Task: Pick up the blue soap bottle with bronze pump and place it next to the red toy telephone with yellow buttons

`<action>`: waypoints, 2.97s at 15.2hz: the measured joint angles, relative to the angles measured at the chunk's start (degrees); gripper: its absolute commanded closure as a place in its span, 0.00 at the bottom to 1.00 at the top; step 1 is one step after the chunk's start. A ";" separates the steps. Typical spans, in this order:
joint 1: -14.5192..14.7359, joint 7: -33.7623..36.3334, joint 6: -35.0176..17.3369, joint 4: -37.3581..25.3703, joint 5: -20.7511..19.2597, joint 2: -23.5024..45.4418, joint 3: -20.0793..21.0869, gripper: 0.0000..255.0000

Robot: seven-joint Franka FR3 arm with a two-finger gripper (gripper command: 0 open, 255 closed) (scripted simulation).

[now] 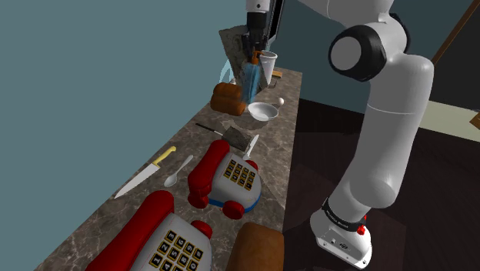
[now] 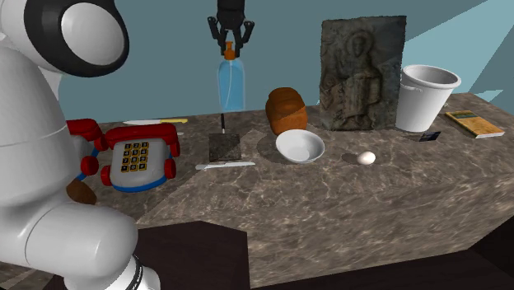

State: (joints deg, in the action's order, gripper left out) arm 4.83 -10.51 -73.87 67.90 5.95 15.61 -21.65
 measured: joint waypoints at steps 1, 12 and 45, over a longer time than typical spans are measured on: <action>0.78 1.24 -0.01 -0.08 0.08 0.08 0.42 1.00; 7.18 14.52 4.81 -15.22 3.74 9.98 4.95 1.00; 13.00 16.64 -21.60 15.74 2.48 5.28 5.89 1.00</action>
State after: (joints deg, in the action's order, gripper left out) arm 17.83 6.13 -95.47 83.64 8.43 20.89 -15.76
